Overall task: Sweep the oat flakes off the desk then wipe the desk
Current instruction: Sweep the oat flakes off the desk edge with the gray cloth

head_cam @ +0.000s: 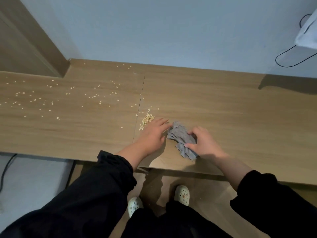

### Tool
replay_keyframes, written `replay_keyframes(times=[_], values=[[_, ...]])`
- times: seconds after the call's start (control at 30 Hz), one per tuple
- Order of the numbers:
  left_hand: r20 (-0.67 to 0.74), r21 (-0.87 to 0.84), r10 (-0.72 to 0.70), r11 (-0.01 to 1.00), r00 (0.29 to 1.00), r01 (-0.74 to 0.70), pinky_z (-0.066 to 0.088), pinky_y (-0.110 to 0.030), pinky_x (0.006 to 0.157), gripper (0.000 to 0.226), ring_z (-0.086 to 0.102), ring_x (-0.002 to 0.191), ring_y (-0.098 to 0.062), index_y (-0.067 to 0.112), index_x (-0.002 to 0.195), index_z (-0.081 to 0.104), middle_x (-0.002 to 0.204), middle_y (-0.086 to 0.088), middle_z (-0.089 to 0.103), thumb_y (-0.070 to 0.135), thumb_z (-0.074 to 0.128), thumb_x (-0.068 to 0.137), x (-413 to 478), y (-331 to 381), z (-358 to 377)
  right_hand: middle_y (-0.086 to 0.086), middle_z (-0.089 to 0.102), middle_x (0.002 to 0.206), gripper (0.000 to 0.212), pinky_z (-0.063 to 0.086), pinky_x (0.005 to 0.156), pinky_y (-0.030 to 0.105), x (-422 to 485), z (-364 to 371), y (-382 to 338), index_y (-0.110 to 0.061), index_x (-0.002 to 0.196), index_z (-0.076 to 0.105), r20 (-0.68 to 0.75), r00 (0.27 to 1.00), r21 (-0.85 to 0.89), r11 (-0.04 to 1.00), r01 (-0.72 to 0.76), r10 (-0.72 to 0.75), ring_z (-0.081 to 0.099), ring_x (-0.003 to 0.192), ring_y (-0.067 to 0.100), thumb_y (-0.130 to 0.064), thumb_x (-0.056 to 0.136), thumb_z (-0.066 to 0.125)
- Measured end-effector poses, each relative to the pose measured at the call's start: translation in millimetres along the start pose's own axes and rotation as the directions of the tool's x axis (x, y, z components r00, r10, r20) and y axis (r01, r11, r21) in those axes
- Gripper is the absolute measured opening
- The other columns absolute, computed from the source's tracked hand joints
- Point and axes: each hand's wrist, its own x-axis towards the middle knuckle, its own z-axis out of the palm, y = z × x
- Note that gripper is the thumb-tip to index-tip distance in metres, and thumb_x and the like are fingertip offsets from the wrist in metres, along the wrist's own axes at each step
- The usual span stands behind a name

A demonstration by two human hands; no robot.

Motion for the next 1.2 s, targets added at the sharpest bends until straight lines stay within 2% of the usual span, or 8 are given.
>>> replay_keyframes(times=[0.2, 0.37, 0.47, 0.57, 0.63, 0.97, 1.03, 1.2], values=[[0.163, 0.215, 0.097, 0.968, 0.982, -0.132, 0.015, -0.038, 0.118, 0.045, 0.022, 0.145, -0.024, 0.02, 0.137, 0.052, 0.154, -0.003, 0.035, 0.024, 0.059, 0.092, 30.9, 20.1, 7.8, -0.006, 0.06, 0.109, 0.031, 0.048, 0.09, 0.031, 5.6, -4.2, 14.6, -0.02, 0.119, 0.062, 0.037, 0.997, 0.04, 0.997, 0.062, -0.063, 0.057, 0.104, 0.014, -0.024, 0.089, 0.066], [0.188, 0.016, -0.06, 0.998, 0.98, 0.058, 0.021, -0.036, 0.116, 0.022, 0.039, 0.136, -0.02, 0.018, 0.105, 0.067, 0.137, 0.001, 0.055, 0.034, 0.062, 0.09, 32.4, 39.4, 4.3, 0.014, 0.069, 0.099, 0.025, 0.047, 0.078, 0.03, 19.7, -29.4, 26.3, -0.001, 0.101, 0.068, 0.179, 0.983, 0.18, 0.984, 0.014, -0.047, 0.063, 0.094, 0.028, -0.02, 0.098, 0.053], [0.22, -0.309, -0.232, 0.905, 0.948, 0.293, 0.054, -0.033, 0.073, 0.015, 0.062, 0.078, -0.019, 0.02, 0.085, 0.063, 0.086, -0.002, 0.067, 0.03, 0.058, 0.095, 29.7, 51.5, 0.6, -0.003, 0.065, 0.095, 0.031, 0.041, 0.057, 0.011, 15.1, -47.4, 23.4, -0.01, 0.107, 0.064, 0.33, 0.938, 0.226, 0.974, 0.031, -0.106, 0.06, 0.084, 0.011, -0.038, 0.096, 0.055], [0.172, -0.376, -0.3, 0.861, 0.938, 0.344, 0.035, -0.023, 0.05, 0.027, 0.043, 0.054, -0.013, 0.019, 0.07, 0.056, 0.062, 0.002, 0.051, 0.025, 0.056, 0.097, 25.2, 57.3, -4.9, -0.014, 0.06, 0.1, 0.033, 0.038, 0.064, 0.007, 12.4, -51.1, 23.5, -0.024, 0.115, 0.058, 0.399, 0.903, 0.139, 0.983, 0.116, -0.163, 0.058, 0.09, 0.007, -0.033, 0.086, 0.072], [0.149, -0.374, -0.33, 0.854, 0.932, 0.362, 0.028, -0.021, 0.048, 0.033, 0.038, 0.052, -0.011, 0.019, 0.065, 0.05, 0.059, 0.003, 0.046, 0.024, 0.054, 0.098, 20.1, 58.9, -8.6, -0.012, 0.062, 0.087, 0.006, 0.038, 0.059, 0.007, 15.7, -52.9, 24.6, -0.023, 0.09, 0.061, 0.349, 0.923, 0.111, 0.985, 0.133, -0.164, 0.06, 0.08, 0.008, -0.024, 0.09, 0.067], [-0.281, -0.493, -0.337, 0.854, 0.898, 0.166, 0.029, -0.015, 0.049, 0.031, 0.04, 0.057, -0.009, 0.017, 0.065, 0.048, 0.06, 0.006, 0.045, 0.019, 0.058, 0.095, 26.6, 64.0, -50.3, 0.002, 0.056, 0.065, 0.025, 0.032, 0.054, 0.03, 31.4, -112.8, -0.6, -0.014, 0.067, 0.057, -0.127, 0.924, 0.009, 0.931, 0.364, -0.36, 0.052, 0.065, 0.021, -0.016, 0.091, 0.064], [-0.253, -0.408, -0.283, 0.898, 0.925, 0.164, 0.031, -0.015, 0.054, 0.021, 0.045, 0.064, -0.013, 0.008, 0.075, 0.057, 0.068, 0.002, 0.05, 0.018, 0.06, 0.094, 19.6, 60.2, -41.4, 0.009, 0.067, 0.079, 0.006, 0.04, 0.064, 0.028, 24.4, -107.9, 7.1, -0.009, 0.08, 0.069, -0.169, 0.863, -0.13, 0.878, 0.46, -0.477, 0.063, 0.079, 0.026, -0.005, 0.085, 0.068], [0.012, 0.027, -0.009, 1.0, 1.0, 0.009, 0.048, -0.038, 0.098, 0.016, 0.058, 0.109, -0.021, 0.011, 0.104, 0.065, 0.12, -0.007, 0.064, 0.02, 0.057, 0.093, -20.7, 50.7, 23.4, 0.008, 0.074, 0.105, 0.025, 0.053, 0.092, 0.046, -5.8, -38.9, 58.7, -0.011, 0.103, 0.075, -0.035, 0.78, -0.151, 0.775, 0.614, -0.625, 0.069, 0.099, 0.026, -0.006, 0.078, 0.076]])
